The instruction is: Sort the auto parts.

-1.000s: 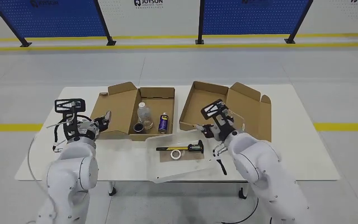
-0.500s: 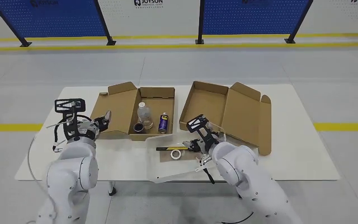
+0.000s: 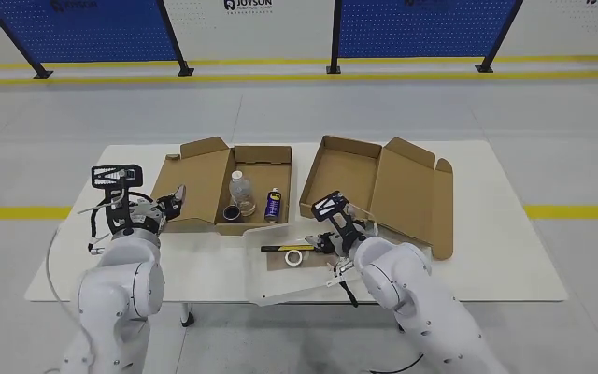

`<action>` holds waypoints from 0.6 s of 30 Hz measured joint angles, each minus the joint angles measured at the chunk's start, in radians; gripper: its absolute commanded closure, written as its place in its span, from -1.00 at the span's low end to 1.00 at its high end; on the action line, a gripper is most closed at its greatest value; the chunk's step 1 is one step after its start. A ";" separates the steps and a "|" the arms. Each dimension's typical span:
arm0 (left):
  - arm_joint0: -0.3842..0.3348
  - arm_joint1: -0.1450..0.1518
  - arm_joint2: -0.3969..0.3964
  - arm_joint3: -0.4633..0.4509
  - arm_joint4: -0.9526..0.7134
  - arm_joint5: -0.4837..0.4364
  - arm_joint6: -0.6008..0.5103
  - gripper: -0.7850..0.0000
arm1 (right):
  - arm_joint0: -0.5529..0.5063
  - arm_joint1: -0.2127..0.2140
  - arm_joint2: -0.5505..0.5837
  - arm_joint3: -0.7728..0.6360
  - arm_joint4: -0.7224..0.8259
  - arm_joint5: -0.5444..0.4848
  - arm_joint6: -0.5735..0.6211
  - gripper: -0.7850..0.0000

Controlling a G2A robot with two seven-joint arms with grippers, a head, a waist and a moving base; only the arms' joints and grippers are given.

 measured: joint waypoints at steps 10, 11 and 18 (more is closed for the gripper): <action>0.000 0.000 0.000 0.000 0.000 0.000 0.000 -1.00 | 0.090 -0.015 -0.005 0.028 0.100 -0.047 0.121 -1.00; 0.000 0.000 0.000 0.000 0.000 0.000 0.000 -1.00 | 0.116 -0.020 -0.017 0.034 0.110 -0.033 0.177 -1.00; 0.000 0.000 0.000 0.000 0.000 0.000 0.000 -1.00 | 0.268 -0.056 -0.096 0.133 0.198 0.009 0.420 -1.00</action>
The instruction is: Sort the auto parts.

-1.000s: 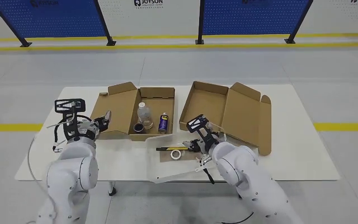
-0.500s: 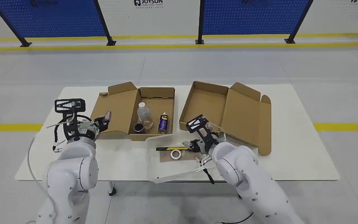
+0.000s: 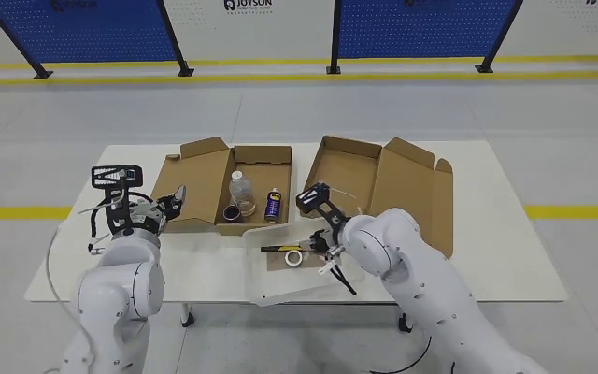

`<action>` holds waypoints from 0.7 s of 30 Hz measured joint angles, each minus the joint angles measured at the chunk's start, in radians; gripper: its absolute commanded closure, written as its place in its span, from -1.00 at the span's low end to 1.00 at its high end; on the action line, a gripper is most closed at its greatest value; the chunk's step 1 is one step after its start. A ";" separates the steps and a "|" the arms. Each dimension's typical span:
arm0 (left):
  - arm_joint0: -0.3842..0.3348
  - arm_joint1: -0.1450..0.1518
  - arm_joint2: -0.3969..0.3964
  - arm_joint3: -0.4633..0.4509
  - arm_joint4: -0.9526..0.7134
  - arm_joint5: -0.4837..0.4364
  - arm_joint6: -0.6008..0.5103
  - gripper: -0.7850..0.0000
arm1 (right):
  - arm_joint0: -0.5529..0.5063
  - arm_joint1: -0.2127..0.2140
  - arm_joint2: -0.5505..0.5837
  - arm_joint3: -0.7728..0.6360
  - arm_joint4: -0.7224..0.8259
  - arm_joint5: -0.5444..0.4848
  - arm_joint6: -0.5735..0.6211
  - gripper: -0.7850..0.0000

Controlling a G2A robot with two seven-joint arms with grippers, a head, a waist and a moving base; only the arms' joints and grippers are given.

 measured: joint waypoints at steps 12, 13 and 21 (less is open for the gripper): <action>0.000 0.000 0.000 0.000 0.000 0.000 0.000 -1.00 | 0.140 -0.077 -0.161 0.310 0.048 0.026 -0.062 0.04; 0.000 0.000 0.000 0.000 0.000 0.000 0.000 -1.00 | 0.146 -0.083 -0.170 0.328 0.051 0.027 -0.069 0.06; 0.000 0.000 0.000 0.000 0.000 0.000 0.000 -1.00 | 0.205 -0.137 -0.245 0.482 0.084 0.014 -0.121 0.05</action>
